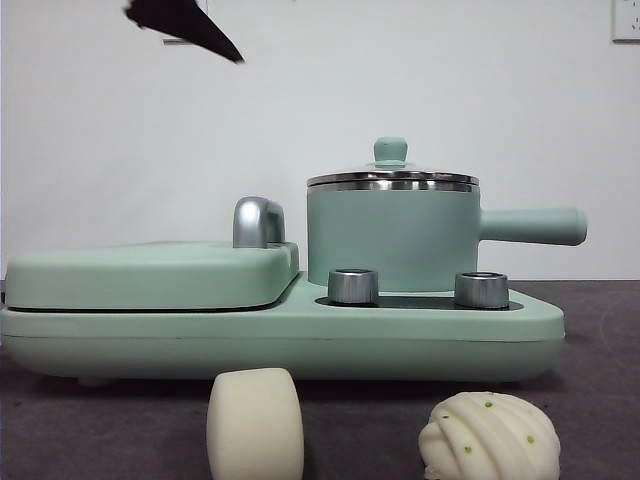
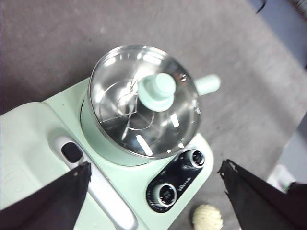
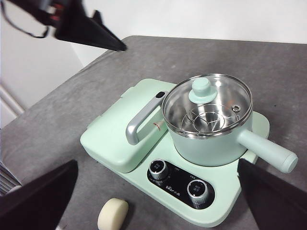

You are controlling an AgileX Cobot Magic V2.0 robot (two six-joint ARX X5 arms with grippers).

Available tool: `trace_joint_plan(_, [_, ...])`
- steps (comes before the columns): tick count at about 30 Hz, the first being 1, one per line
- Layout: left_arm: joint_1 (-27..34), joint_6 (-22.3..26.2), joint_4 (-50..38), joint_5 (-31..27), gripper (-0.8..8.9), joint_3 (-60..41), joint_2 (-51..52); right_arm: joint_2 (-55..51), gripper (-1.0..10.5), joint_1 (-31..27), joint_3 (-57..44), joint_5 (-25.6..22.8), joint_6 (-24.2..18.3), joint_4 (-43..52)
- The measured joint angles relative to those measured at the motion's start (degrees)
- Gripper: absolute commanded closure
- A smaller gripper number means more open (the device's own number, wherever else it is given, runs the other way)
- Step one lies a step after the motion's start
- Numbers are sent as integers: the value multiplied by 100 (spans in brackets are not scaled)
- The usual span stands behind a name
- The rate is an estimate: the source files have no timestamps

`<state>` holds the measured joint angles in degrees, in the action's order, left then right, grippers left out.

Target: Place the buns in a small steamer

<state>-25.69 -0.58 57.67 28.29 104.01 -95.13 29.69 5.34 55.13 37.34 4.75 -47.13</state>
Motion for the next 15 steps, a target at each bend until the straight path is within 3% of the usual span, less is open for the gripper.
trace_joint_plan(7, [-417, 170, 1130, -590, 376, 2000, -1453, 0, 377, 0, 0, 0, 0, 4])
trace_joint_plan(15, [-970, 175, 1316, -1139, 376, 3394, -2529, 0, 377, 0, 0, 0, 0, 15])
